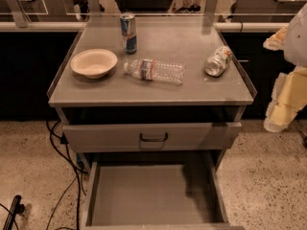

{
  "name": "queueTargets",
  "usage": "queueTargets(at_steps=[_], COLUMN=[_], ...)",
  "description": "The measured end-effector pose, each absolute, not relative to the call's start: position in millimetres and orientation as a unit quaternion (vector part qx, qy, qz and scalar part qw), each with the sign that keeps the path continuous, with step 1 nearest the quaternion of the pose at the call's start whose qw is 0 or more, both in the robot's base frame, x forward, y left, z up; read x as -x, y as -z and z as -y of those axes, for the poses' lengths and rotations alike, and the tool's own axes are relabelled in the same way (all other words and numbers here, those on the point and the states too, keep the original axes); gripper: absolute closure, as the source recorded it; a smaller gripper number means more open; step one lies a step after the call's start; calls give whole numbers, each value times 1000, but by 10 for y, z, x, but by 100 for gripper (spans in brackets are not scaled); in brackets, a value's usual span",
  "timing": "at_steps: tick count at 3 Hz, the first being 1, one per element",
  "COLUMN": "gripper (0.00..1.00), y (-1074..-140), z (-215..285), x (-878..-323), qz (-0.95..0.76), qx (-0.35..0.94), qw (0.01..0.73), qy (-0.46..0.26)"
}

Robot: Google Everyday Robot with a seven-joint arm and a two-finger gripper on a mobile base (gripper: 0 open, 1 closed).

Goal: Place water bottle into middle drawer

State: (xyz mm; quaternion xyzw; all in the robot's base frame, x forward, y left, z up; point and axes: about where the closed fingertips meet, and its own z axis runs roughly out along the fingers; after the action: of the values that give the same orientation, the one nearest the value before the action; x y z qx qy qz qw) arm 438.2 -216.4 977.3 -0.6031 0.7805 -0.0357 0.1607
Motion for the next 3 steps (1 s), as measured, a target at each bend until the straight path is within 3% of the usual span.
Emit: queueTargets(at_steps=[3], gripper=[0], y=[-9706], z=[1960], x=[-4589], qz=[-764], qx=[610], qw=[209], qy=[18])
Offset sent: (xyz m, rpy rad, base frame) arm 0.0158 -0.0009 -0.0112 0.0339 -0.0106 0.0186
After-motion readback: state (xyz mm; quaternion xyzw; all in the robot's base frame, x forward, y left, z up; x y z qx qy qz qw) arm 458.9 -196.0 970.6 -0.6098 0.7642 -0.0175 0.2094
